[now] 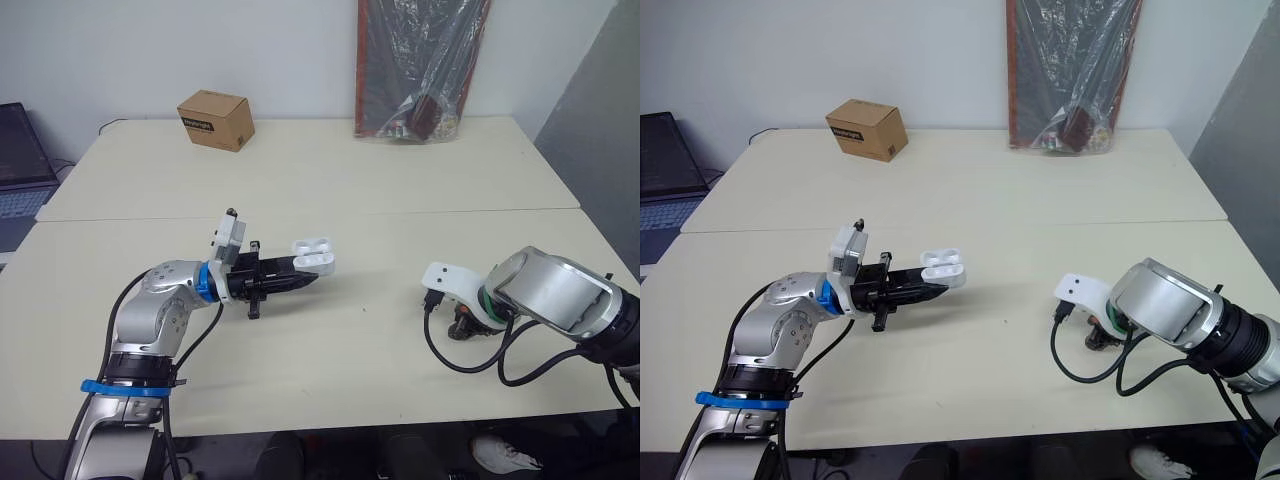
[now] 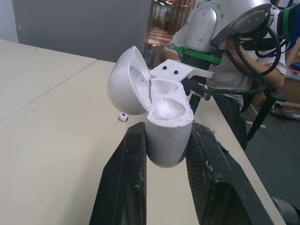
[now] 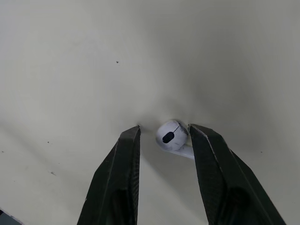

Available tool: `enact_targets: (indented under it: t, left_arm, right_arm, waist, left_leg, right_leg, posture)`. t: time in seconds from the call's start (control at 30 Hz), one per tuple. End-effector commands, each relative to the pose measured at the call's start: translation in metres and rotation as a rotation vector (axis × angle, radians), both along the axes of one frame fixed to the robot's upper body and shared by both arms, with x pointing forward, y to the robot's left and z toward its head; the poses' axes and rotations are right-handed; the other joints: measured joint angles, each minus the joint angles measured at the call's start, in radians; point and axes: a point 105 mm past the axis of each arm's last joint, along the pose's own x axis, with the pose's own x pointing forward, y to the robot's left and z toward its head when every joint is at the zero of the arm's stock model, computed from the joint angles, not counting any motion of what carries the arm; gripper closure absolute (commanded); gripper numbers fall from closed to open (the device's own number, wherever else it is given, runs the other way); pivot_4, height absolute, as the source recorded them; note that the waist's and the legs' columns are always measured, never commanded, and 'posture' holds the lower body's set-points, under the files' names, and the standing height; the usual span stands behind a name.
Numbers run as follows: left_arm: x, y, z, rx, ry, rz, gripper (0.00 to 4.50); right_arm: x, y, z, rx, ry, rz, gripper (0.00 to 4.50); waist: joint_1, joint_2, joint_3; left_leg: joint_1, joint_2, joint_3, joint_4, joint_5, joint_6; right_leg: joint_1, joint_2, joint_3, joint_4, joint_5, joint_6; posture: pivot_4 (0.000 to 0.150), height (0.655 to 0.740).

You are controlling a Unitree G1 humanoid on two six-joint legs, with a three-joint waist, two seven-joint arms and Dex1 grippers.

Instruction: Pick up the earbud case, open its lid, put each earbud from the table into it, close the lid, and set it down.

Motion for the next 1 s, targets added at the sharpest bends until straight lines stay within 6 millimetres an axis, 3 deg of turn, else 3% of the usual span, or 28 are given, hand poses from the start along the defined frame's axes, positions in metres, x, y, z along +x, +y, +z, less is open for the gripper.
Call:
enact_targets:
  t: [0.03, 0.1, 0.2, 0.27, 0.83, 1.0]
  left_arm:
    - [-0.002, -0.001, 0.009, -0.003, -0.047, -0.012, 3.65]
    - [-0.002, -0.001, 0.009, -0.003, -0.047, -0.011, 3.65]
    - [-0.002, -0.001, 0.009, -0.004, -0.047, -0.01, 3.65]
    - [-0.002, -0.001, 0.009, -0.004, -0.047, -0.009, 3.65]
    - [-0.003, -0.002, 0.009, -0.008, -0.051, -0.005, 3.65]
    - [0.0, -0.001, 0.01, -0.022, -0.066, 0.026, 3.65]
  right_arm:
    - [0.003, 0.002, 0.006, 0.004, -0.021, 0.001, 2.83]
    - [0.003, 0.002, 0.006, 0.003, -0.022, 0.002, 2.83]
    - [0.003, 0.002, 0.006, -0.001, -0.023, 0.004, 3.41]
    - [0.003, 0.002, 0.006, -0.004, -0.023, 0.005, 4.07]
    - [0.0, 0.005, 0.008, 0.017, -0.026, 0.021, 4.18]
    - [-0.004, 0.032, 0.031, 0.345, -0.02, 0.023, 4.18]
  waist:
    - [0.0, 0.0, 0.0]
    - [0.0, 0.0, 0.0]
    - [0.0, 0.0, 0.0]
    - [0.0, 0.0, 0.0]
    - [0.0, 0.0, 0.0]
    - [0.0, 0.0, 0.0]
  left_leg:
    - [0.0, 0.0, 0.0, 0.0, 0.0, 0.0]
    - [0.0, 0.0, 0.0, 0.0, 0.0, 0.0]
    - [0.0, 0.0, 0.0, 0.0, 0.0, 0.0]
    - [0.0, 0.0, 0.0, 0.0, 0.0, 0.0]
    - [-0.001, 0.0, 0.0, 0.0, 0.0, 0.0]
    - [-0.003, 0.0, 0.0, 0.0, 0.0, 0.0]
  right_leg:
    - [0.0, 0.0, 0.0, 0.0, 0.0, 0.0]
    - [0.0, 0.0, 0.0, 0.0, 0.0, 0.0]
    - [0.0, 0.0, 0.0, 0.0, 0.0, 0.0]
    - [0.0, 0.0, 0.0, 0.0, 0.0, 0.0]
    - [-0.001, 0.0, 0.0, 0.0, 0.0, 0.0]
    - [-0.002, 0.0, 0.0, -0.001, 0.0, 0.0]
  posture:
    - [0.15, 0.74]
    - [0.15, 0.74]
    - [0.15, 0.74]
    - [0.15, 0.74]
    - [0.15, 0.74]
    - [0.15, 0.74]
